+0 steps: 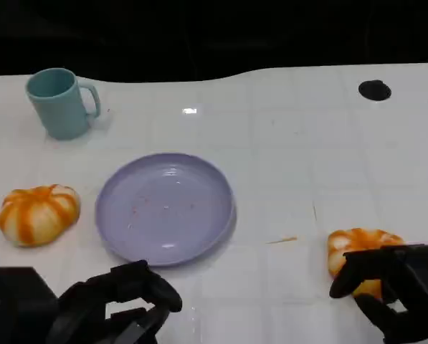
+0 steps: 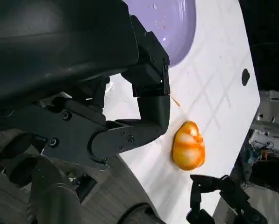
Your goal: Grasp the bread from the table and place it into the plate.
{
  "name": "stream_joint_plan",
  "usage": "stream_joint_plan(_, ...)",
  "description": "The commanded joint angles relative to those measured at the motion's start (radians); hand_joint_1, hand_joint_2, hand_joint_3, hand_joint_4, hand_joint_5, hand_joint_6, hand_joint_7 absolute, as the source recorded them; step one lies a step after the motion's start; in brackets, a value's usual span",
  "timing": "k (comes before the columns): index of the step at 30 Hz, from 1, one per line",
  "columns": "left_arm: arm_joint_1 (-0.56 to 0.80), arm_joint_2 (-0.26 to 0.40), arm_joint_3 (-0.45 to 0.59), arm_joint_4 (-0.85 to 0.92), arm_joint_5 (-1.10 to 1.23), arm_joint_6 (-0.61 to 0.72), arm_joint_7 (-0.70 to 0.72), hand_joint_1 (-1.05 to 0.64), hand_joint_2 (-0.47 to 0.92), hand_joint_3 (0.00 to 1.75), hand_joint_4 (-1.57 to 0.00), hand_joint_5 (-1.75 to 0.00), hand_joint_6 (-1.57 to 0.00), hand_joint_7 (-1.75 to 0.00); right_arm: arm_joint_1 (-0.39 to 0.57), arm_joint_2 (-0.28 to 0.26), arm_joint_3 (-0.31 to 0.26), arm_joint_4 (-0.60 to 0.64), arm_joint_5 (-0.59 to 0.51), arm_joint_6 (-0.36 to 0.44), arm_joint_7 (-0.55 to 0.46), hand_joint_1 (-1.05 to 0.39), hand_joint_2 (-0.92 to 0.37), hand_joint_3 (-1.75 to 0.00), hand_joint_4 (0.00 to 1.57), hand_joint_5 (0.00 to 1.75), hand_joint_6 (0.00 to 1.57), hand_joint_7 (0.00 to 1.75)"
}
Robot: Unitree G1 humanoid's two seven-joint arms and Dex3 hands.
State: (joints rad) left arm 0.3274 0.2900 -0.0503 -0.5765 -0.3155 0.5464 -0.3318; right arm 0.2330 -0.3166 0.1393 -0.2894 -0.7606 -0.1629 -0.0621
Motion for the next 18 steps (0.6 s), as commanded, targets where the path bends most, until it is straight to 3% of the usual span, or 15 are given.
stream_joint_plan(1,-0.005,0.021,0.007,-0.007,0.002,-0.002,-0.010,-0.34,0.92,0.56,-0.64,-1.75,-0.60,-1.42,0.000,-0.015,-0.006,-0.042,-0.090,0.039,-0.018,-0.25,-0.36,-0.83,0.96,1.04,1.17,0.30)
stream_joint_plan(3,-0.005,0.024,0.006,-0.006,0.004,-0.004,-0.010,-0.35,0.92,0.56,-0.64,-1.75,-0.60,-1.43,0.004,-0.013,-0.004,-0.061,-0.124,0.066,-0.006,-0.28,-0.42,-0.71,0.88,1.08,1.15,0.21)
stream_joint_plan(5,-0.005,0.024,0.006,-0.009,0.001,0.002,-0.006,-0.35,0.92,0.56,-0.64,-1.75,-0.60,-1.43,0.008,-0.013,-0.002,-0.079,-0.152,0.088,0.006,-0.32,-0.55,-0.46,0.81,1.01,1.12,0.10)
stream_joint_plan(7,-0.004,0.024,0.004,-0.011,0.002,0.004,-0.003,-0.35,0.92,0.56,-0.64,-1.75,-0.60,-1.43,0.011,-0.018,-0.001,-0.096,-0.172,0.103,0.020,-0.33,-0.63,-0.31,0.80,0.96,1.11,0.06)
stream_joint_plan(9,-0.002,0.023,0.002,-0.014,0.004,0.001,-0.001,-0.35,0.92,0.56,-0.64,-1.75,-0.60,-1.43,0.014,-0.027,-0.002,-0.122,-0.198,0.122,0.050,-0.38,-0.74,-0.13,0.71,0.64,0.97,0.01)
stream_joint_plan(12,-0.001,0.021,0.002,-0.015,0.004,0.000,0.001,-0.35,0.92,0.55,-0.64,-1.75,-0.60,-1.42,0.019,-0.030,-0.003,-0.151,-0.222,0.144,0.088,-0.43,-0.80,-0.05,0.60,0.44,0.84,0.00)
stream_joint_plan(17,-0.003,0.022,0.000,-0.015,0.005,0.001,-0.001,-0.36,0.92,0.55,-0.64,-1.75,-0.60,-1.42,0.022,-0.025,0.002,-0.189,-0.249,0.186,0.157,-0.47,-0.83,-0.03,0.41,0.30,0.62,0.00)
stream_joint_plan(18,-0.003,0.022,0.000,-0.015,0.003,0.002,-0.001,-0.36,0.92,0.55,-0.64,-1.75,-0.60,-1.42,0.021,-0.024,0.004,-0.197,-0.253,0.199,0.181,-0.49,-0.84,-0.02,0.33,0.25,0.51,0.00)
